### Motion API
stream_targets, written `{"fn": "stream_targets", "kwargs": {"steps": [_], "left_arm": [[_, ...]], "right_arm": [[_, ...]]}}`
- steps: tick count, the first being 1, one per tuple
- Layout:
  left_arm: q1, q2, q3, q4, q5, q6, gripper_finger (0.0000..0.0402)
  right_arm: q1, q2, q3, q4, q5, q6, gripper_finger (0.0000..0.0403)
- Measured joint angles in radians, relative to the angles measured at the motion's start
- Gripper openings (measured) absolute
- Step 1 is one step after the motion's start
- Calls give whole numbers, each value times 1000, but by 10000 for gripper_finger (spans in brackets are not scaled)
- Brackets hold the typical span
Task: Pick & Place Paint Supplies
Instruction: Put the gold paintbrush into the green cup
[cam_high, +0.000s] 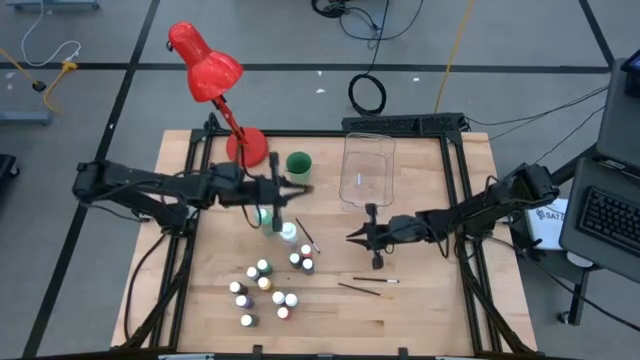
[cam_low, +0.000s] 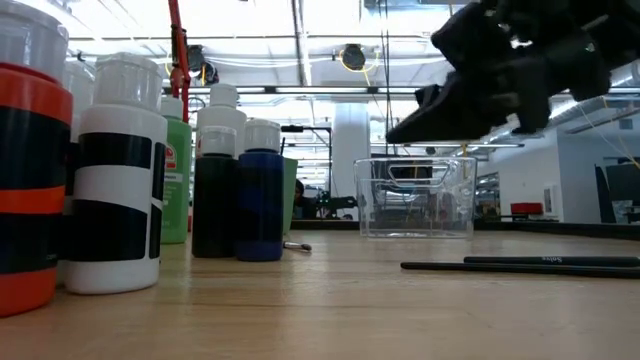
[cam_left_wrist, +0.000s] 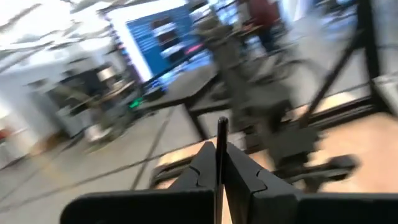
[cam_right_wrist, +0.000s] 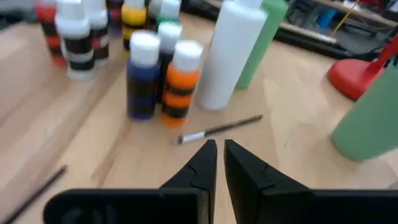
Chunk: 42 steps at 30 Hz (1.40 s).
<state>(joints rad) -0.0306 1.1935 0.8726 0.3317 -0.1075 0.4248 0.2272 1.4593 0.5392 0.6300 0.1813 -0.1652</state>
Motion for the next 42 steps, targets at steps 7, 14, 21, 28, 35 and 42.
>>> {"fn": "stream_targets", "kwargs": {"steps": [7, 14, 21, 28, 35, 42], "left_arm": [[94, -39, -147, 124, -172, -22, 2], [264, -30, -289, 264, -90, -170, 1], [362, 51, -310, 276, -4, -229, 1], [392, 178, -310, 352, 6, -252, 1], [424, 284, -309, 427, 7, -266, 1], [469, 336, -309, 439, 74, -329, 9]], "right_arm": [[46, -1, -29, 102, -2, -54, 24], [49, -1, -29, 107, 1, -56, 24], [47, -1, -29, 106, 1, -64, 23], [47, -1, -29, 101, 1, -64, 24], [47, -1, -29, 99, 1, -64, 24], [47, -1, -29, 99, 1, -67, 25]]}}
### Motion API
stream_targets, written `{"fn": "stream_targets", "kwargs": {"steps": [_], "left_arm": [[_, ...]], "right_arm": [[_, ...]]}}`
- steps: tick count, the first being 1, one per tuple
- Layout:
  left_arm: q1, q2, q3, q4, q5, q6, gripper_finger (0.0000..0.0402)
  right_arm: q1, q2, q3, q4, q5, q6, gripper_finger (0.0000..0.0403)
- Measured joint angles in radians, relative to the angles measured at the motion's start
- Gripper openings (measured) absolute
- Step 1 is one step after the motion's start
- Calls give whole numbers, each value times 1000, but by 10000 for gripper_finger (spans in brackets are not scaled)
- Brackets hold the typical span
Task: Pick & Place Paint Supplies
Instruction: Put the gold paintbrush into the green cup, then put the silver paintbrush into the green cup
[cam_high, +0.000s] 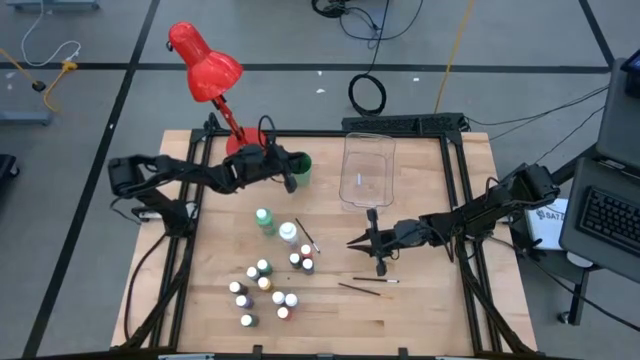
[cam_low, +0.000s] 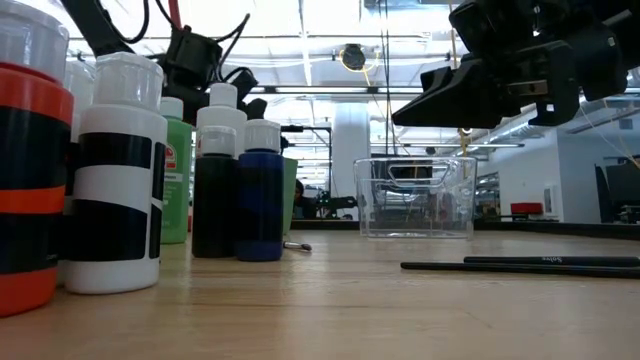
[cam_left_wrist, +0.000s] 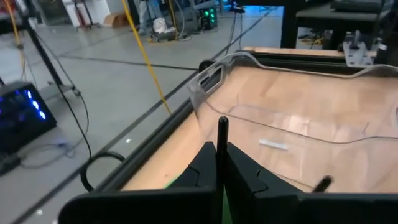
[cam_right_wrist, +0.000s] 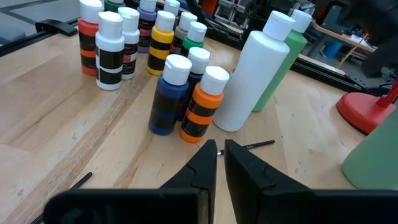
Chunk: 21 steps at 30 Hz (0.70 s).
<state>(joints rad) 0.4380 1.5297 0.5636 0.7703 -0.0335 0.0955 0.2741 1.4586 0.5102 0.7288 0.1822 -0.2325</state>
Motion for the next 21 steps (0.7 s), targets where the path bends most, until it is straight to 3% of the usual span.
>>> {"fn": "stream_targets", "kwargs": {"steps": [4, 9, 13, 17, 21], "left_arm": [[17, 2, 0, 5, 6, -70, 38], [18, -6, 0, 37, 79, -53, 87], [17, -48, 1, 30, 79, -75, 130], [-1, -193, 1, -62, 102, -79, 170], [-72, -455, 1, -288, 317, -60, 188]], "right_arm": [[0, 0, 0, 0, 0, 0, 25], [0, 0, 0, 0, 0, 0, 25], [0, 0, 0, -4, 0, 0, 25], [0, 0, 0, -18, 0, 0, 25], [0, 0, 0, -31, 0, 1, 25]]}}
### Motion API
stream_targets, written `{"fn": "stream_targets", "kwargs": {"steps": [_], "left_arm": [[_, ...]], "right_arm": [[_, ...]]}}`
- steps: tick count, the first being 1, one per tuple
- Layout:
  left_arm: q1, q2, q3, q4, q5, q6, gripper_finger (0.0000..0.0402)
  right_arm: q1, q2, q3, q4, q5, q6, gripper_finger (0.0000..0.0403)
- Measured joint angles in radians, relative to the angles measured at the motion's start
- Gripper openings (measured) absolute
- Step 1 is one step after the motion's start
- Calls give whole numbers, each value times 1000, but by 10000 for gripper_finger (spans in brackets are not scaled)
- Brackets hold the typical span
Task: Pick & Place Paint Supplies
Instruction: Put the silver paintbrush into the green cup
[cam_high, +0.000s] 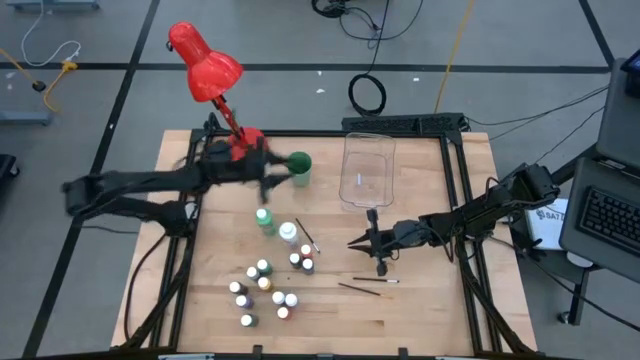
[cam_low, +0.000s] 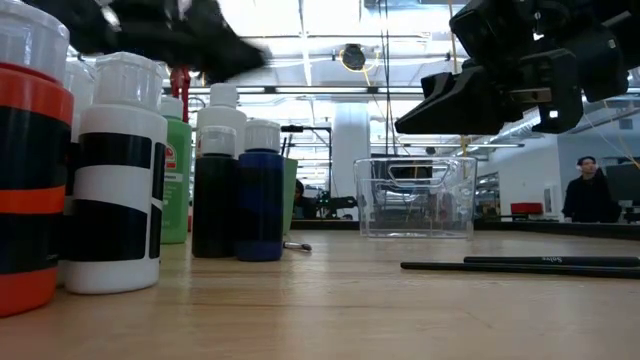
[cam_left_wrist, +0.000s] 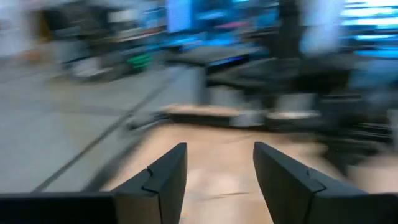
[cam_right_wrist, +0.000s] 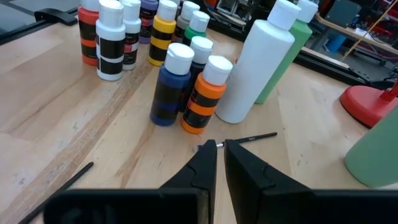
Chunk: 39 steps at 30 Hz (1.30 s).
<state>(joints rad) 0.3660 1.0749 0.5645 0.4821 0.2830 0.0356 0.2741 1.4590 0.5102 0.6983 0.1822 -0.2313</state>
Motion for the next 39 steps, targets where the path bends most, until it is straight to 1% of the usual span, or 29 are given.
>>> {"fn": "stream_targets", "kwargs": {"steps": [2, 3, 4, 6, 9, 10, 11, 14, 16, 20, 24, 26, 30, 33, 39], "left_arm": [[-50, -135, 0, -143, 88, 53, 187], [-76, -199, -2, -212, 93, 92, 183], [-100, -264, -17, -246, 77, 132, 176], [-142, -378, -84, -224, -13, 167, 156], [-150, -517, -223, -111, -184, 131, 114], [-145, -548, -267, -77, -214, 113, 97], [-143, -566, -308, -49, -217, 102, 80], [-139, -571, -390, 8, -163, 85, 23], [-139, -571, -416, 11, -140, 97, 8], [-140, -572, -456, 41, -150, 109, 15], [-139, -572, -497, 32, -153, 84, 3], [-139, -571, -518, 30, -154, 105, 7], [-125, -572, -523, 28, -213, 118, 9], [-110, -572, -523, 10, -205, 112, 2], [-105, -571, -523, 9, -207, 109, 13]], "right_arm": [[0, 0, 0, 0, 0, 1, 25], [0, 0, 0, 1, 0, 1, 25], [0, 0, 0, 1, 0, 4, 25], [0, 0, 0, 6, 0, 14, 25], [0, 0, 0, 15, 0, 21, 25], [0, 0, 0, 18, 0, 20, 25], [0, 0, 0, 24, 0, 16, 25], [0, 0, 0, 38, 0, 4, 25], [0, 0, 0, 39, 0, 3, 25], [0, 0, 0, 66, 0, 15, 25], [0, 0, 0, 110, 0, 56, 25], [0, 0, 0, 121, 0, 58, 25], [0, 0, 0, 121, 0, 64, 25], [0, 0, 0, 120, 0, 79, 25], [2, 0, 0, 120, 0, 54, 25]]}}
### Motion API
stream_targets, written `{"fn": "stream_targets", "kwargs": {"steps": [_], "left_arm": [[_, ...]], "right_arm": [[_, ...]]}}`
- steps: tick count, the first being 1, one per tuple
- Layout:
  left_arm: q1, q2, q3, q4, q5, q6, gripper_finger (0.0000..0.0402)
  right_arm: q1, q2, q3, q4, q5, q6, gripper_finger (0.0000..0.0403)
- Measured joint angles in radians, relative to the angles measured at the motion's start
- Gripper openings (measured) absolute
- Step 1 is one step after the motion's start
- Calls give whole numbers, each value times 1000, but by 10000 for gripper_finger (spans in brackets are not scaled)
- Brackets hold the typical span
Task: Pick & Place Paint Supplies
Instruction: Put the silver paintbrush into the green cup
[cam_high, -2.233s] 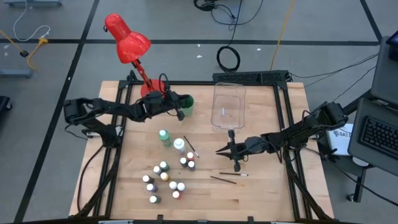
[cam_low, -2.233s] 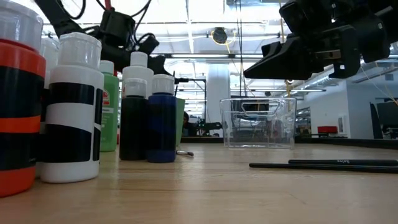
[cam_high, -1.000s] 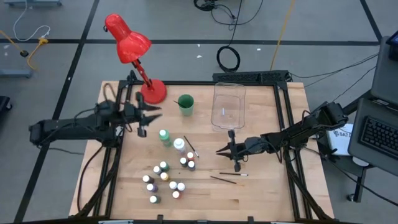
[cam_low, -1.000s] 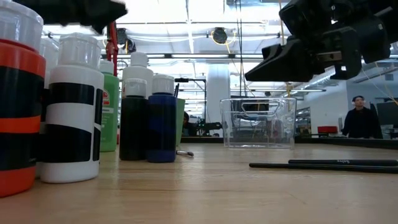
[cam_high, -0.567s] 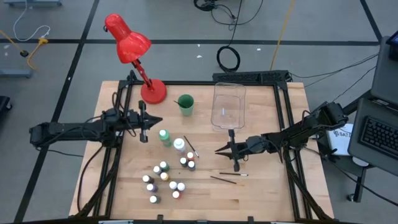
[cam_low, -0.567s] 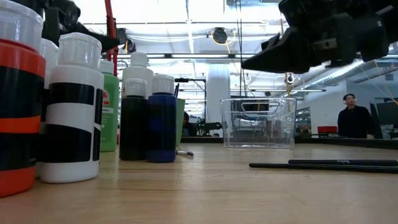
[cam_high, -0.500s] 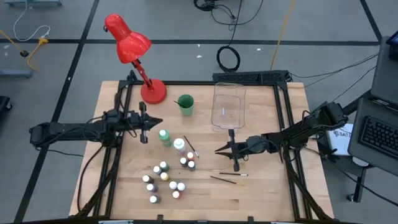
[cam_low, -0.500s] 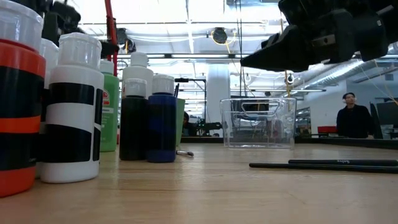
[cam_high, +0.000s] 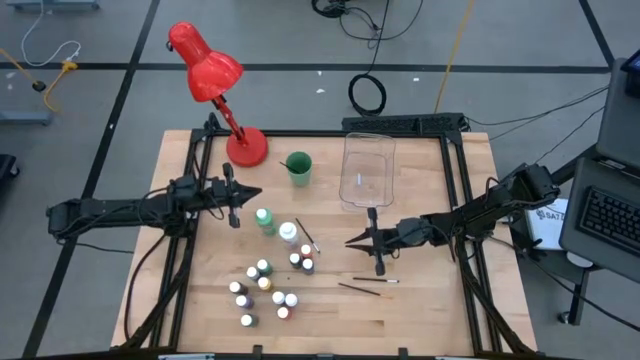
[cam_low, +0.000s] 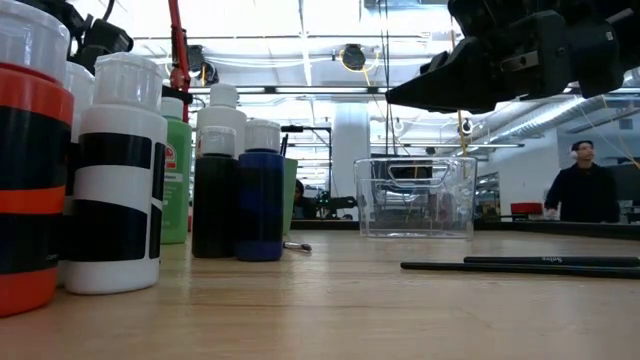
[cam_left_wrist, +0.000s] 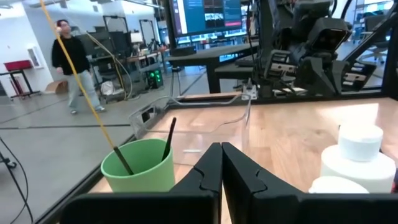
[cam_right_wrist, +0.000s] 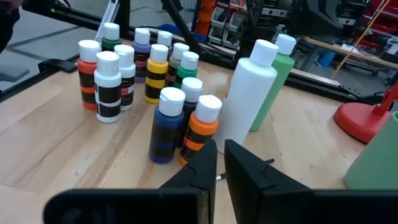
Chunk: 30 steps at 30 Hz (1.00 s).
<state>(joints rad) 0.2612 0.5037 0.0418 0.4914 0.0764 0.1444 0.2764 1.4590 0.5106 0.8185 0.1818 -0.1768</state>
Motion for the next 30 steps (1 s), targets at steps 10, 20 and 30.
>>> {"fn": "stream_targets", "kwargs": {"steps": [10, 20, 30], "left_arm": [[0, 0, 0, 6, -3, 11, 13], [0, 0, 1, 7, -5, 18, 22], [0, 0, 1, 37, -6, -8, 8]], "right_arm": [[81, 0, 119, -249, 117, -60, 15], [355, 0, 494, -1219, 262, 383, 1], [426, 0, 442, -1342, 73, 804, 23]]}}
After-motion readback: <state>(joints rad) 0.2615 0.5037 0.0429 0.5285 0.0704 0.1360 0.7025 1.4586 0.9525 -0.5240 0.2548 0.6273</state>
